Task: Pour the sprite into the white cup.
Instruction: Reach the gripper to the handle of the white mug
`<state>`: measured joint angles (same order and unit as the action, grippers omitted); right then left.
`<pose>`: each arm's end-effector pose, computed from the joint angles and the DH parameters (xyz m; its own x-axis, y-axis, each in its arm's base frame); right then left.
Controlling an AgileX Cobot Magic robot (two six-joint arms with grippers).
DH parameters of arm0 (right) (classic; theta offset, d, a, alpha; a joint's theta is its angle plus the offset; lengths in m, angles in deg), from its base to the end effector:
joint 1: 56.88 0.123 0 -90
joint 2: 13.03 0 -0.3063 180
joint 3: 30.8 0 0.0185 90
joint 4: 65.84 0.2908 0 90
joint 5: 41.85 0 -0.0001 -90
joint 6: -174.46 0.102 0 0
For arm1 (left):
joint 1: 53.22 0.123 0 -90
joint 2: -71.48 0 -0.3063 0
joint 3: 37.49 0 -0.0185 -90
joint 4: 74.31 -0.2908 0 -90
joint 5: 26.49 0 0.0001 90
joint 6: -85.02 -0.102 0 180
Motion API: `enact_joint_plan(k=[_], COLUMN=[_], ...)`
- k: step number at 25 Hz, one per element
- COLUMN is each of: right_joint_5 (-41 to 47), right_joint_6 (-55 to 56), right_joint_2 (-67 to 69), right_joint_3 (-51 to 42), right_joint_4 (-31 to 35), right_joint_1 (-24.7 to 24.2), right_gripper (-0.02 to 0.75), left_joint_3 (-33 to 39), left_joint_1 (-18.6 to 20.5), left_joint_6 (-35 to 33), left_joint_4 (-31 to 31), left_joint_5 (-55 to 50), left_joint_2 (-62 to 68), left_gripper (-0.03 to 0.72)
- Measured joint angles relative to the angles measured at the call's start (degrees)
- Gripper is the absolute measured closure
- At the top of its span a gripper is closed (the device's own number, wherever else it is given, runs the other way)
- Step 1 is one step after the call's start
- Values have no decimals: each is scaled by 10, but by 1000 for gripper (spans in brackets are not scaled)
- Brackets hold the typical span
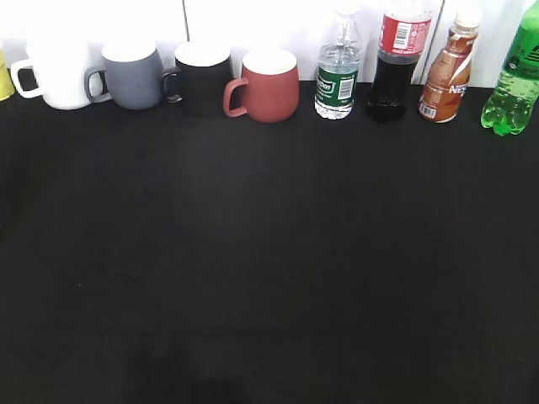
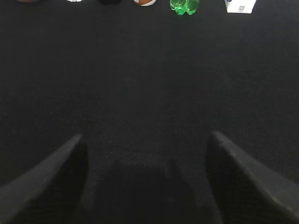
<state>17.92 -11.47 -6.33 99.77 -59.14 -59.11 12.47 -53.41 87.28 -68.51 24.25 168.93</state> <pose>0.0187 0.0096 0.2920 -0.4310 -0.0274 -0.9019 -0.0712 0.9975 0.0037 0.3129 0.0069 0.1795 -0.1103 -0.1028 -0.9886 -0.0863 0.9919 -0.0935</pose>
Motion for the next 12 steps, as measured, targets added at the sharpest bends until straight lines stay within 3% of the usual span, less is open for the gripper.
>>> enact_joint_plan(k=[3,9,12], right_joint_5=[0,0,0], right_joint_6=[0,0,0], right_joint_2=[0,0,0], right_joint_3=[0,0,0], right_joint_4=[0,0,0], right_joint_1=[0,0,0], right_gripper=[152,152,152], left_joint_3=[-108,-278,-359], left_joint_1=[45,49,52], left_joint_6=[0,0,0], left_joint_4=[-15,-42,-42], left_joint_5=[1,-30,-62], left_joint_2=[120,281,329], left_gripper=[217,219,272])
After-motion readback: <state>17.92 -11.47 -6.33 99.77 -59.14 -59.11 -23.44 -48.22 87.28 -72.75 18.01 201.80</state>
